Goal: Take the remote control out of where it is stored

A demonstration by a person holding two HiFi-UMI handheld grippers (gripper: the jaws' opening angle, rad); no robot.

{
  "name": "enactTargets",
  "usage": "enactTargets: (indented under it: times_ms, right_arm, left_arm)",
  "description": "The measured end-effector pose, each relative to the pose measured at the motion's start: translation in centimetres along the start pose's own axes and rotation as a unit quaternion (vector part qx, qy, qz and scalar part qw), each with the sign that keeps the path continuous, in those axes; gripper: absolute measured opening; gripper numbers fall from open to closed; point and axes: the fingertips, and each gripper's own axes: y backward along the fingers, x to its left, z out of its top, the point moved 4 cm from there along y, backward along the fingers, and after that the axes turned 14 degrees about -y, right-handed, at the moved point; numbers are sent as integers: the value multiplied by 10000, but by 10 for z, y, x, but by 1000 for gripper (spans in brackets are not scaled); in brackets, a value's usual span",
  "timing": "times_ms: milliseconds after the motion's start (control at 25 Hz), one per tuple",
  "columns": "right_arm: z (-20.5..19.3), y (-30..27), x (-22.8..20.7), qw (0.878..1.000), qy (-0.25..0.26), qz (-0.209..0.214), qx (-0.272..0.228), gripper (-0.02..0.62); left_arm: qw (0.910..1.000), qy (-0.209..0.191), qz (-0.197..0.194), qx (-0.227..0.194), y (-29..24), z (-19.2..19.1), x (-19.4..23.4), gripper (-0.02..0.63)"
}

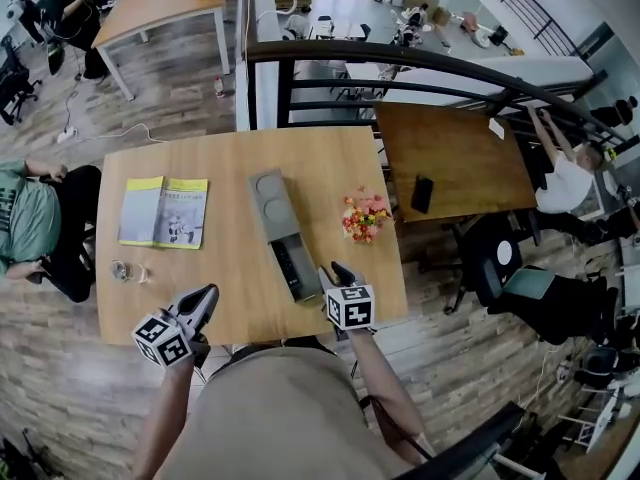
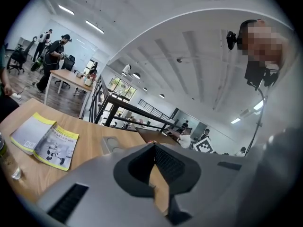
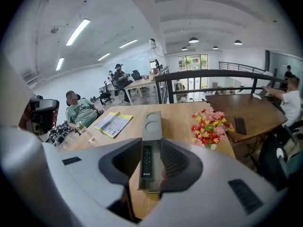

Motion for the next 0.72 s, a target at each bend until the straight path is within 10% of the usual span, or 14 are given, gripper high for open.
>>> enactTargets:
  times_ms: [720]
  right_arm:
    - [-45, -66, -29, 9858, 732, 1053, 1081, 126]
  left_arm:
    - [9984, 17, 521, 198, -61, -14, -17, 3]
